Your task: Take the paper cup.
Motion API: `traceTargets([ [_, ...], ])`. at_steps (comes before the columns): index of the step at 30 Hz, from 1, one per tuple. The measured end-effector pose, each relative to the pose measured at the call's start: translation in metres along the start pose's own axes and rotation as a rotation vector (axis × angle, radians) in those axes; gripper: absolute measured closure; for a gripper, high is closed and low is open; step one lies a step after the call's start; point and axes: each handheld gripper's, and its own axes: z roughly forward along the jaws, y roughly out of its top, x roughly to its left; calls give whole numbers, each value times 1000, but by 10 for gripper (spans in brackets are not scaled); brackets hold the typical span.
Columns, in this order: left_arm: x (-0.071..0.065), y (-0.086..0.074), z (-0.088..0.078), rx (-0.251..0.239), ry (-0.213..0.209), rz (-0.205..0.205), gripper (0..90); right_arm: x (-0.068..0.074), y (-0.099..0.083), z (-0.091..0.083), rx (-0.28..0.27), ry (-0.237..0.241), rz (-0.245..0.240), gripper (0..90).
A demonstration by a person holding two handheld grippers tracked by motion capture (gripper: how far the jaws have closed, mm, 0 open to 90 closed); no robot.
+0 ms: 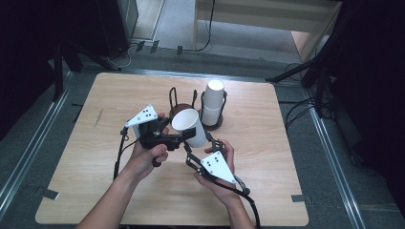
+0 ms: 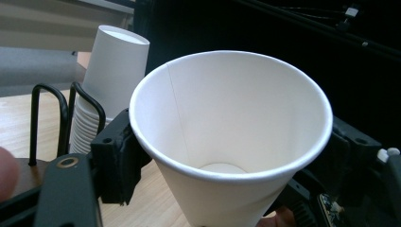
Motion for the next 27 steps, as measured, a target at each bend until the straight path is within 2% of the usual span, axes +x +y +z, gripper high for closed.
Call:
traceTargets([
  [2,-2,0,1,8,12,21,244,-1,1,1,24,14,19,335],
  [4,-5,0,2,26,32,62,249,-2,1,1,40,16,23,333],
  [5,-6,0,2,34,40,78,256,-2,2,1,59,18,20,310],
  [7,-10,-1,4,58,57,110,261,-2,3,2,100,22,4,195],
  [9,-13,-1,8,86,77,143,264,0,5,3,143,19,-9,136],
  [13,-18,-3,13,124,99,193,266,4,10,3,157,6,-4,125],
  [15,-19,-4,14,135,101,206,267,4,12,3,159,-4,4,128],
  [20,-18,-8,16,163,125,237,270,2,16,2,163,4,38,146],
  [27,-20,-9,18,166,118,238,270,0,16,4,179,1,67,229],
])
